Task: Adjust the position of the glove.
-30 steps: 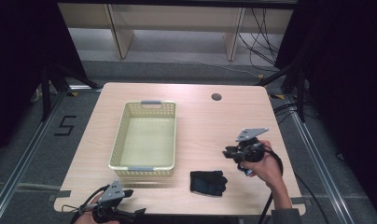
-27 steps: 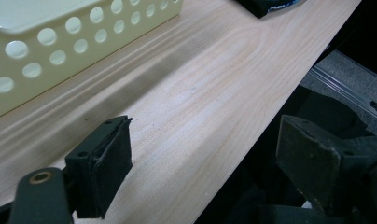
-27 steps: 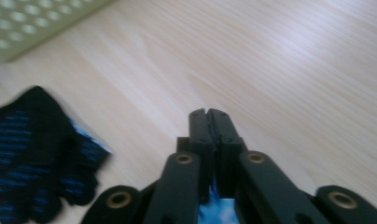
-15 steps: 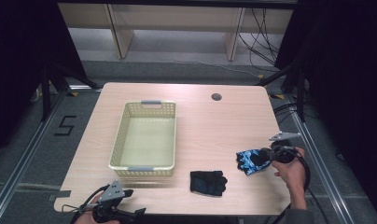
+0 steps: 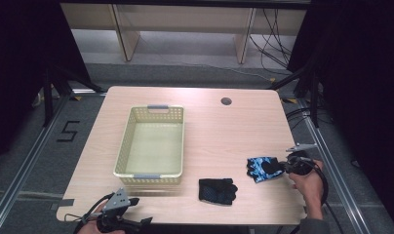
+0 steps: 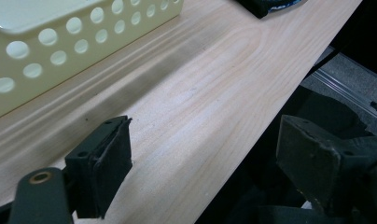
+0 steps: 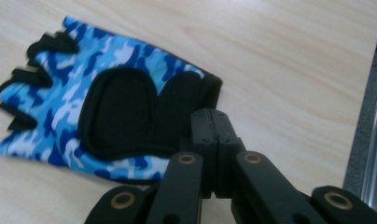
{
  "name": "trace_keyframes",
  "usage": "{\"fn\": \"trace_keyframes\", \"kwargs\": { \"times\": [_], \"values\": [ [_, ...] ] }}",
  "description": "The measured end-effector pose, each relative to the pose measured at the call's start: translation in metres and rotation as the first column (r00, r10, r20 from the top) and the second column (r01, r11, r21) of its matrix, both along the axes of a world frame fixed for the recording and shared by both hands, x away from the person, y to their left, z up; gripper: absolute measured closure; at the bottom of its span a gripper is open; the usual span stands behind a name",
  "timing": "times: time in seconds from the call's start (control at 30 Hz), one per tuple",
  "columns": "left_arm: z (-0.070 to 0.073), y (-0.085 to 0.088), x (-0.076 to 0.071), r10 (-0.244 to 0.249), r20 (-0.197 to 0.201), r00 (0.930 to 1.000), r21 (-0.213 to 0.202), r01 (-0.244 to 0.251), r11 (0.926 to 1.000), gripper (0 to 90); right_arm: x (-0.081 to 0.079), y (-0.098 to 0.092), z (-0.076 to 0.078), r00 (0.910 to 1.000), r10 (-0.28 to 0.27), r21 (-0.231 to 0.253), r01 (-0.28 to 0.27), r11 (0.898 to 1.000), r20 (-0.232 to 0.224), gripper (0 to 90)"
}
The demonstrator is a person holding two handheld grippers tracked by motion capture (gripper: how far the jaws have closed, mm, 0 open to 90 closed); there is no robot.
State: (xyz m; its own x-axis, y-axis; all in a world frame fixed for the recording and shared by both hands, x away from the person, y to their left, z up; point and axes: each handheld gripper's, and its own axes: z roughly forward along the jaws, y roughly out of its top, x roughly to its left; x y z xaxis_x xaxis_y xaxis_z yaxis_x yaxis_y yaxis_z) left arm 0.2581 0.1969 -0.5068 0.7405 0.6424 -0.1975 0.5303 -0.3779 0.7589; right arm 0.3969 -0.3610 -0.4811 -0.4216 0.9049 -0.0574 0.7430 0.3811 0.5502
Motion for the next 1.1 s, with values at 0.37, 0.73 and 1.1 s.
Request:
{"fn": "trace_keyframes", "kwargs": {
  "times": [0.37,0.73,1.1],
  "values": [
    [0.002,0.001,0.0,-0.02,0.002,0.9998,0.018,0.02,0.9996,17.7,-0.046,0.01,-0.005,0.9991,0.04,0.023,-0.04,0.999,-0.011,90.0],
    [0.0,-0.001,-0.001,-0.009,0.004,1.0,0.003,0.009,1.0,17.7,-0.045,0.032,-0.007,0.9949,0.1,0.038,-0.099,0.994,-0.017,90.0],
    [0.0,0.0,-0.001,-0.013,-0.005,0.9999,0.031,0.013,0.9994,17.7,-0.034,0.084,-0.005,0.9734,0.228,0.015,-0.227,0.974,-0.023,90.0]
  ]
}}
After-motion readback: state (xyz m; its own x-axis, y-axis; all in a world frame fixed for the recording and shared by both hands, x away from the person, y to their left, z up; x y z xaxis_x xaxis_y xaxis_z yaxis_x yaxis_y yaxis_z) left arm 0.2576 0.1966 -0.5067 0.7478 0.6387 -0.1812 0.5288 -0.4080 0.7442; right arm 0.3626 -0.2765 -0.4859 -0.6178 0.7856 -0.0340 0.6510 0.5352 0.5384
